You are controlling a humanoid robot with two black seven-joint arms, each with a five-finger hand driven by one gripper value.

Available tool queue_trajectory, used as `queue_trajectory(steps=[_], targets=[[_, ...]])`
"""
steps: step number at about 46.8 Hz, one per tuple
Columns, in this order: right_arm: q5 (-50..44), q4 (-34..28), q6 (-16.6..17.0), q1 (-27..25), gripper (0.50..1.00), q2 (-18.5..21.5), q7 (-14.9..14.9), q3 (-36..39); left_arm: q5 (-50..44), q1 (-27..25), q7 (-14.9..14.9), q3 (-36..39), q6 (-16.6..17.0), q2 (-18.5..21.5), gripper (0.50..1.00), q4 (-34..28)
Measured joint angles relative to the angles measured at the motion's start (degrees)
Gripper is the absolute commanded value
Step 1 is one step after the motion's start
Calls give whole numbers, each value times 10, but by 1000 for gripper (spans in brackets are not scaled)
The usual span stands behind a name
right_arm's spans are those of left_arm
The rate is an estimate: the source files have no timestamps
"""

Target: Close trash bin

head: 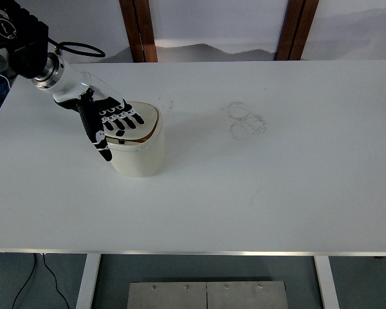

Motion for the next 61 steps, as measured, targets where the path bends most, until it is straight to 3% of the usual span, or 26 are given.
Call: queue_trajectory(steps=[44, 61], targets=[[0, -1, 0, 0, 995, 0, 0, 0, 0, 8, 0, 18, 0, -3, 1000, -1], [-1, -1, 0, 0, 995, 0, 0, 0, -5, -11, -1, 13, 0, 5, 1000, 1]])
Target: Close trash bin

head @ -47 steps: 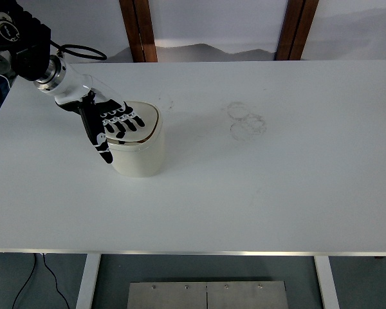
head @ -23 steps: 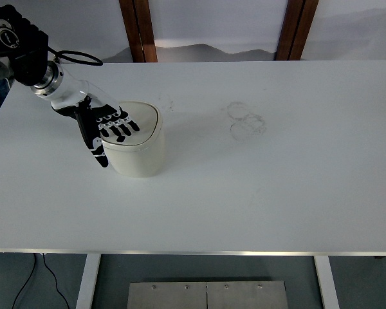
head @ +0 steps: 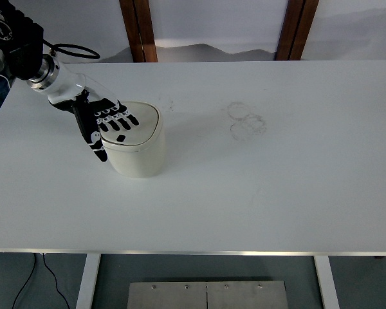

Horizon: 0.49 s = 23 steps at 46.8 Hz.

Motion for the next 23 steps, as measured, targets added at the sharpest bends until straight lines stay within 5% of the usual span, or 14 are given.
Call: queue_trajectory(steps=[12, 23], targets=[[1, 0, 0, 0, 995, 0, 0, -1, -13, -33, -1, -16, 0, 4, 1000, 10], [1, 0, 0, 0, 995, 0, 0, -1, -45, -43, -1, -91, 0, 4, 1000, 91]])
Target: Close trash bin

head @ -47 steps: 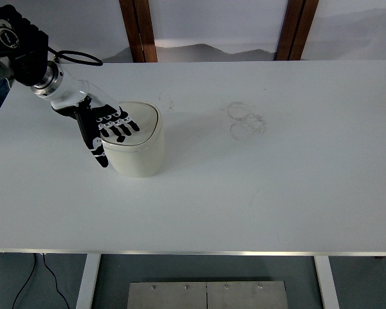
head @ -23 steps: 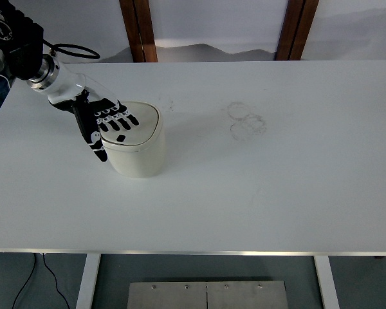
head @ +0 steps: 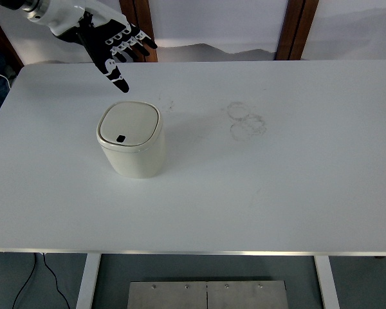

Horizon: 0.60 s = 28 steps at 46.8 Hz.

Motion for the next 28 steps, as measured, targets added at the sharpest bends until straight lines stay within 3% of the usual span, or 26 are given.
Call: queue_trajectory(steps=[16, 28], targets=[[0, 0, 0, 0, 995, 0, 0, 0, -62, 10, -4, -68, 0, 8, 1000, 42], [0, 1, 0, -1, 995, 0, 0, 0, -140, 53, -8, -206, 1, 14, 1000, 113]])
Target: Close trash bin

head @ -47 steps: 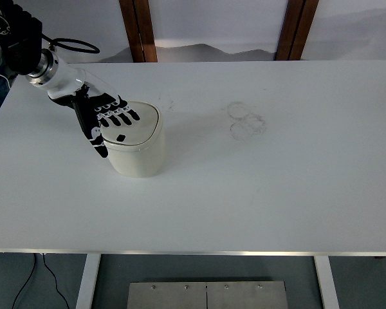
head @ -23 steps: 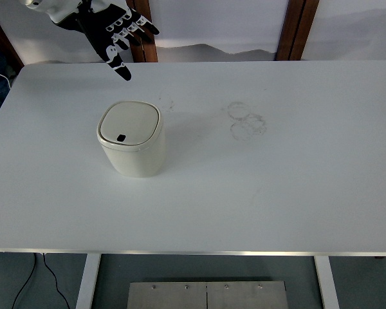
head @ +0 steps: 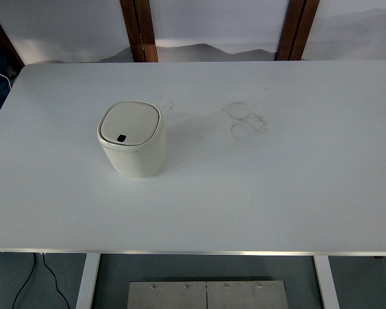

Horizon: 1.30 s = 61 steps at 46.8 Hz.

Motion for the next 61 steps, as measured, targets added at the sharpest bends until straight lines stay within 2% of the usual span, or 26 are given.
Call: queue_trajectory(steps=[10, 17, 22, 29, 35, 44, 61], targets=[[0, 0, 0, -1, 995, 0, 0, 0, -1, 88, -4, -177, 23, 6, 1000, 57], [0, 0, 0, -1, 995, 0, 0, 0, 0, 157, -37, -296, 52, 24, 1000, 63], [0, 0, 0, -1, 995, 0, 0, 0, -1, 206, -61, -354, 65, 38, 1000, 64], [0, 0, 0, -1, 995, 0, 0, 0, -6, 284, -86, -400, 93, 56, 1000, 64], [0, 0, 0, -1, 995, 0, 0, -1, -36, 353, -102, -437, 99, 61, 1000, 86], [-1, 0, 0, -1, 995, 0, -1, -1, -93, 442, -104, -479, 98, 59, 1000, 134], [-1, 0, 0, -1, 995, 0, -1, -1, -120, 578, -104, -544, 93, 60, 1000, 145]])
